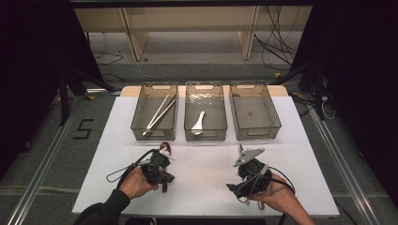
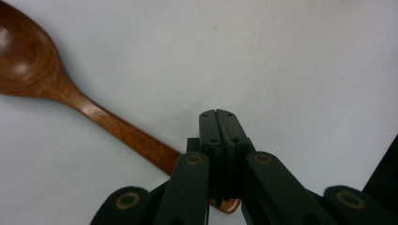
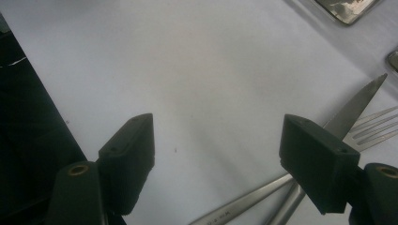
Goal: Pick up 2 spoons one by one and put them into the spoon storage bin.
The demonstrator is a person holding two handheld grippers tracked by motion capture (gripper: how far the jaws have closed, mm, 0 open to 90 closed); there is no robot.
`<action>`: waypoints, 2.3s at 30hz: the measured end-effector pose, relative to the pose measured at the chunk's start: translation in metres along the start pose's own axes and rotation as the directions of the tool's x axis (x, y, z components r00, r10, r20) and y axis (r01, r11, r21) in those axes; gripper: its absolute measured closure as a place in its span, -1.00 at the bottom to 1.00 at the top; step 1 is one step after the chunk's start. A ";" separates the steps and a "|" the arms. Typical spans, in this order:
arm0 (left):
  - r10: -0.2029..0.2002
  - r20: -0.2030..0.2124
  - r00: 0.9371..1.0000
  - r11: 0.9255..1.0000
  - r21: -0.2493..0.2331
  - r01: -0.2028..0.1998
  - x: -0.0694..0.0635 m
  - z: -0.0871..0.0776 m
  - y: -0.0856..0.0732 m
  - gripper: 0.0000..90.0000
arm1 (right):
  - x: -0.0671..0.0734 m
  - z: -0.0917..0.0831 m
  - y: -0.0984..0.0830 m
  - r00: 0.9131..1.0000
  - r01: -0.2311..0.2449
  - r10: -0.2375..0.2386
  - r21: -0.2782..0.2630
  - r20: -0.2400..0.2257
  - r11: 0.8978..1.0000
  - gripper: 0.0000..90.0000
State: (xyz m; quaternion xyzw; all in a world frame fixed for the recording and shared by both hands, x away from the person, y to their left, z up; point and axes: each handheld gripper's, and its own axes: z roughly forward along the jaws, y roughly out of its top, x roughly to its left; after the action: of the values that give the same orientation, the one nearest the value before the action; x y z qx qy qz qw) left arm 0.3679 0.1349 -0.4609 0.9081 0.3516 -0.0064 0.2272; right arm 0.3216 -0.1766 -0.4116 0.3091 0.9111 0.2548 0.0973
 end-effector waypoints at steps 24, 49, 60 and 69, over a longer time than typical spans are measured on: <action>0.014 0.048 0.999 0.998 0.065 -0.017 0.000 0.007 -0.002 0.97 | -0.001 0.000 0.000 1.000 -0.003 0.003 -0.001 -0.003 1.000 -0.38; -0.100 -0.046 0.994 0.982 0.153 0.106 0.049 -0.016 -0.022 0.97 | -0.001 0.000 0.000 1.000 -0.002 0.002 0.001 -0.001 1.000 -0.38; -0.122 -0.040 0.992 0.991 0.057 0.125 0.053 -0.032 -0.012 0.57 | -0.004 0.000 -0.001 1.000 -0.006 0.006 -0.002 -0.002 1.000 -0.38; -0.172 -0.132 0.976 0.984 0.016 0.176 0.060 -0.028 -0.003 -0.22 | -0.003 0.001 -0.001 1.000 -0.011 0.011 0.002 -0.002 1.000 -0.38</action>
State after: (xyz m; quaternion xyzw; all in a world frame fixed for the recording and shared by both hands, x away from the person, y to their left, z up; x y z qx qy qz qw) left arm 0.4070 0.1868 -0.4473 0.8754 0.4437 0.0281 0.1896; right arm 0.3237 -0.1784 -0.4125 0.3139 0.9097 0.2549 0.0947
